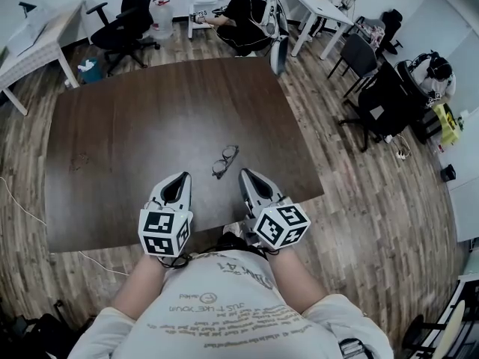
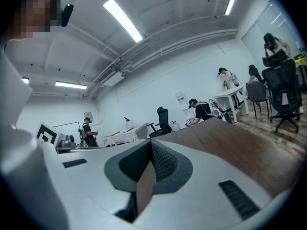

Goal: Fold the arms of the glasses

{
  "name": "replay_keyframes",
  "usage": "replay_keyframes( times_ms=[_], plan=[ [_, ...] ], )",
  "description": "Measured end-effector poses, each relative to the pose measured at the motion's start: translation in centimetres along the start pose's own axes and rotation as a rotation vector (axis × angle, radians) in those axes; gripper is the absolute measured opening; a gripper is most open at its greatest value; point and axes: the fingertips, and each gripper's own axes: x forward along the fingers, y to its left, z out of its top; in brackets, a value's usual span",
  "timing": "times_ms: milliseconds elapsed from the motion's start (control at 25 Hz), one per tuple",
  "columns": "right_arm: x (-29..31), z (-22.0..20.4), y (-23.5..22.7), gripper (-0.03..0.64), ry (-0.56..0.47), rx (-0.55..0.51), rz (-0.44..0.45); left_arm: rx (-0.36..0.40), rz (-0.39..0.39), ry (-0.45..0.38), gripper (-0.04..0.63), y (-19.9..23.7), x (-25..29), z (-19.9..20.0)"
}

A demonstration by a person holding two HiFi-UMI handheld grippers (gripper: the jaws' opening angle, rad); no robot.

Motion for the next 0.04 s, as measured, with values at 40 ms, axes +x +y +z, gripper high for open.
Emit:
replay_keyframes(
  times_ms=[40],
  plan=[
    [-0.09, -0.04, 0.11, 0.014, 0.000, 0.001, 0.001, -0.003, 0.001, 0.002, 0.015, -0.02, -0.14, -0.09]
  ],
)
